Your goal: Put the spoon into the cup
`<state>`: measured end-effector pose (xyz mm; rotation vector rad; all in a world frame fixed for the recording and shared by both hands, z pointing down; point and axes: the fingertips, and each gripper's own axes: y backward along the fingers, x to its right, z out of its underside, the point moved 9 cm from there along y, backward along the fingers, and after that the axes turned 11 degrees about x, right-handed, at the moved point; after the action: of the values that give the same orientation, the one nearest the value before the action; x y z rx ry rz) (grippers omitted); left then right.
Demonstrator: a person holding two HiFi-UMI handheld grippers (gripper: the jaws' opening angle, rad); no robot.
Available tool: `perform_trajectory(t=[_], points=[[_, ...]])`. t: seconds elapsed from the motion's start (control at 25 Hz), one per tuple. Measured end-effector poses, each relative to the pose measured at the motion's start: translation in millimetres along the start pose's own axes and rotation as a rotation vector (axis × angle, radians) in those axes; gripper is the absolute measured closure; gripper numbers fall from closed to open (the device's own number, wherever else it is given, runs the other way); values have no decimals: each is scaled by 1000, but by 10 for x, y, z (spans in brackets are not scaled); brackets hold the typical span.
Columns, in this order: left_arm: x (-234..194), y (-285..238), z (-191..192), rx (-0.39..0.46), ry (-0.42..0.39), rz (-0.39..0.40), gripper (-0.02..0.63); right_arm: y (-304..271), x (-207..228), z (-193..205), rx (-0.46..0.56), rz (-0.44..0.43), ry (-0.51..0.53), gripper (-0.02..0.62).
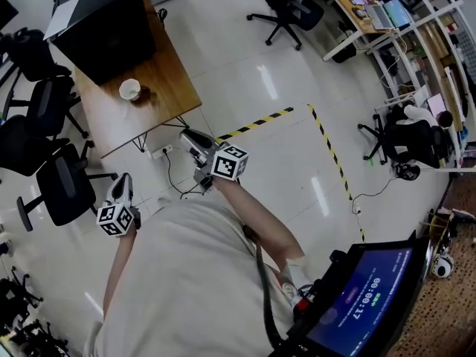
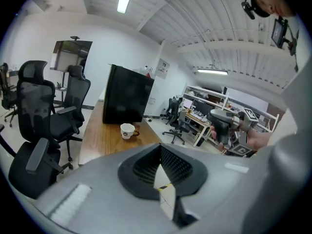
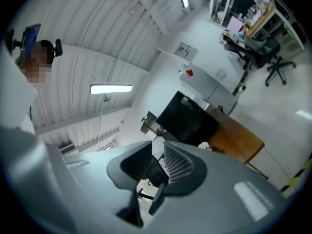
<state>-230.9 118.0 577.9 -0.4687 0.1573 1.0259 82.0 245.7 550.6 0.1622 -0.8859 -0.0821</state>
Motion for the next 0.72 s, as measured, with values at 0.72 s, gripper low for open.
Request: perform_trajectory(t=[0.72], points=[[-335,156,175,14,122,-35,603,-107,-90,153,-76,76,34,537]])
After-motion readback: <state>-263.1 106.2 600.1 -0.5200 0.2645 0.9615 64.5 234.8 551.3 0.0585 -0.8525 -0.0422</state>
